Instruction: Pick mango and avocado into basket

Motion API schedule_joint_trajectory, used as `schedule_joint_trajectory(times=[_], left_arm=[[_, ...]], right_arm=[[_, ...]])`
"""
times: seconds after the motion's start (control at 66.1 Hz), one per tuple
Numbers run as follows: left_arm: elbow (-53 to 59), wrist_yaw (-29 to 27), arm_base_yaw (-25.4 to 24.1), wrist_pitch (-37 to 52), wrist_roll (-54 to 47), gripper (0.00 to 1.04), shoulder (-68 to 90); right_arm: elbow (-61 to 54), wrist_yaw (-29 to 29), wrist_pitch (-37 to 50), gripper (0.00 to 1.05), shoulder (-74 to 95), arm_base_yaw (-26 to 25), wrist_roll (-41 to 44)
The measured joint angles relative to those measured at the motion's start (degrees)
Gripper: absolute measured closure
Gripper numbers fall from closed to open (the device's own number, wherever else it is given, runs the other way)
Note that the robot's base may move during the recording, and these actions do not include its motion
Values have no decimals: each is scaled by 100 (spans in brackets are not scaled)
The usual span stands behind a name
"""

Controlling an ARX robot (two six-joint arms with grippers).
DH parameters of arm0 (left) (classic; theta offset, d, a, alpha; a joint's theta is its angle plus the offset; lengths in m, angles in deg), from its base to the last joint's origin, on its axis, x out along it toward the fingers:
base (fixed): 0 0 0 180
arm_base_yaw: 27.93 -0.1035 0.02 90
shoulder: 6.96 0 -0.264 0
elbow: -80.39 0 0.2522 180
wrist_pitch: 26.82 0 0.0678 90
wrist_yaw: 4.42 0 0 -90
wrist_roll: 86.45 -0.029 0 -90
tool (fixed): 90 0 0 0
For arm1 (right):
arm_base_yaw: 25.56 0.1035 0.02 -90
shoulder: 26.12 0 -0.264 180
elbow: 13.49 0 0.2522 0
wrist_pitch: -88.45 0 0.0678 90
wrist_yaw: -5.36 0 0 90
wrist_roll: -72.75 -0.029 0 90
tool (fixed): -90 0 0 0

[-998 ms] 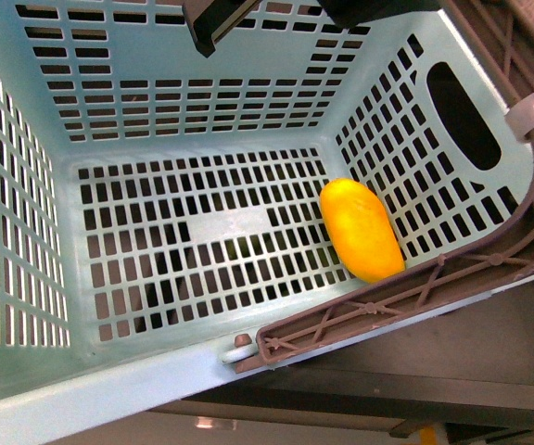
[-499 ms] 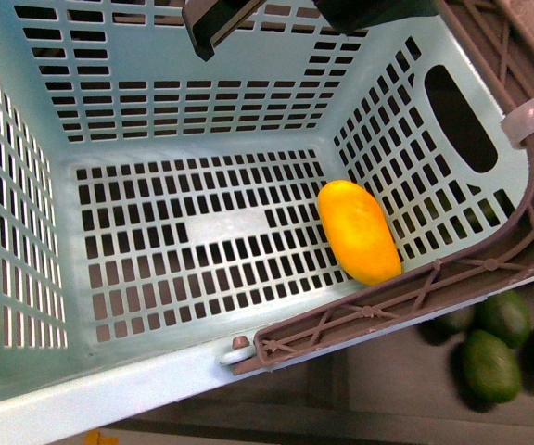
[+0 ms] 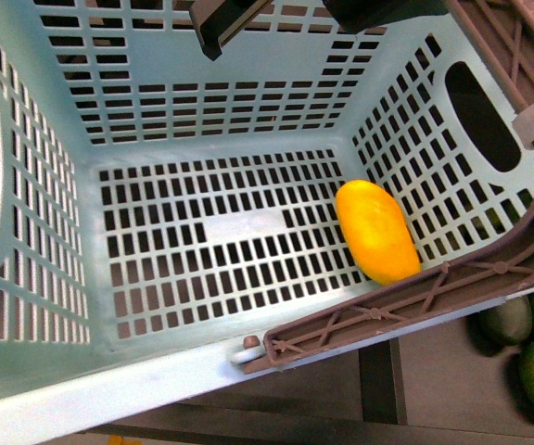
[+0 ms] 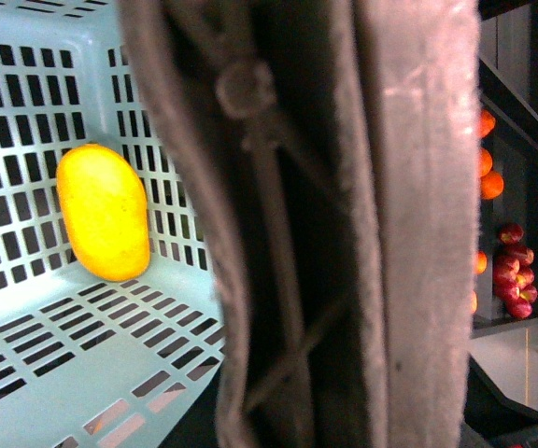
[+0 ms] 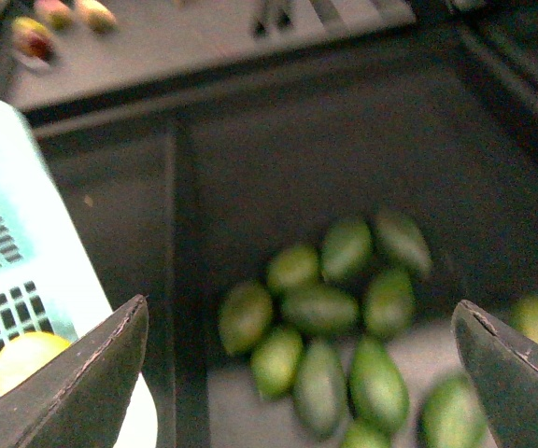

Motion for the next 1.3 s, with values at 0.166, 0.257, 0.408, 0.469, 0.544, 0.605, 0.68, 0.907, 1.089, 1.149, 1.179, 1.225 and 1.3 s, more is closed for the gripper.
schedule_joint_trajectory(times=[0.166,0.257,0.408,0.469,0.544,0.605,0.68,0.907,1.089,1.149,1.179,1.225,1.3], left_arm=[[0,31,22,0,26,91,0],[0,-7,20,0,31,91,0],[0,-103,0,0,0,91,0],[0,-79,-2,0,4,91,0],[0,-26,0,0,4,91,0],[0,-7,0,0,9,91,0],[0,7,0,0,15,91,0],[2,-44,0,0,9,91,0],[0,-55,0,0,9,91,0],[0,-28,0,0,11,91,0],[0,-22,0,0,11,91,0],[0,-15,0,0,11,91,0],[0,-15,0,0,11,91,0]], right_arm=[[378,-669,511,9,1207,-1462,-162],[848,-1008,671,9,2120,-2299,-236],[1600,-839,1335,9,4017,-3097,-188],[1969,-785,1661,9,5001,-3161,-98],[2258,-627,1816,9,5801,-3104,-87],[2422,-619,1893,9,6299,-3021,-61],[2667,-621,1958,9,6948,-2824,-31],[3626,-680,1875,9,8011,-2188,-247],[4212,-638,1740,9,8428,-1915,-461],[4387,-632,1685,9,8577,-1823,-542],[4439,-619,1674,9,8625,-1792,-564],[4540,-610,1648,9,8721,-1731,-621],[4684,-597,1602,9,8861,-1646,-693]])
